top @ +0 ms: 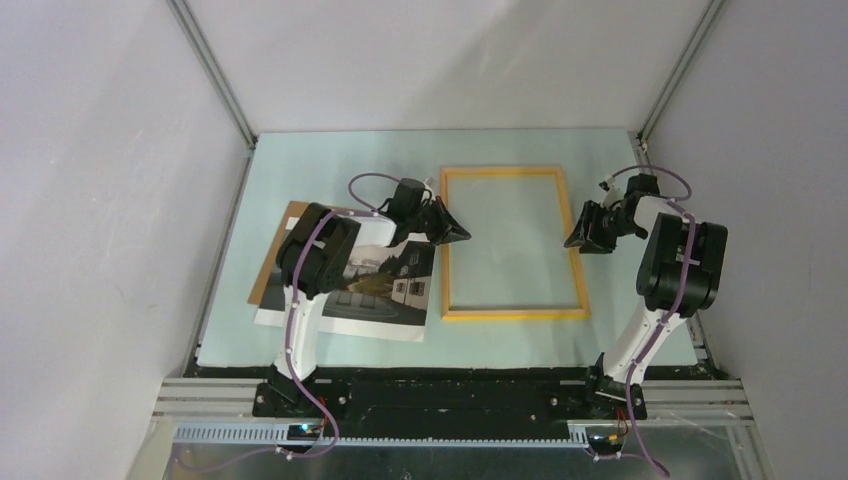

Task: Put the photo into the frame
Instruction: Place the photo frame item in the photo frame.

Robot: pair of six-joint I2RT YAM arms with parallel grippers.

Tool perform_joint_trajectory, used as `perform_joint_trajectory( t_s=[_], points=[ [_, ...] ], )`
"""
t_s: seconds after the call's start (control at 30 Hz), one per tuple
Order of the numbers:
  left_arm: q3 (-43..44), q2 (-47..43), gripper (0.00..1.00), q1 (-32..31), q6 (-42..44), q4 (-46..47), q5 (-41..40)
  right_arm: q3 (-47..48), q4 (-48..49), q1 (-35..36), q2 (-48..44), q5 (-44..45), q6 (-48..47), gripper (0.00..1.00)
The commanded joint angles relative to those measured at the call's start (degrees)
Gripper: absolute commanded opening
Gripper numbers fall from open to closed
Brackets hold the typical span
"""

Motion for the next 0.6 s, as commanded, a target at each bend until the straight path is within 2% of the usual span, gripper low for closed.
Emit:
perform_joint_trajectory(
  t_s=[0.0,0.57],
  points=[
    [2.1,-2.6,0.0,-1.2,1.2,-3.1,-0.6,-0.2,0.4,0.7,0.4,1.2,-0.4,0.53],
    [3.2,-3.7,0.0,-2.5,2.9,-9.2,-1.7,-0.2,-0.2,1.3,0.6,1.9,-0.4,0.48]
  ],
)
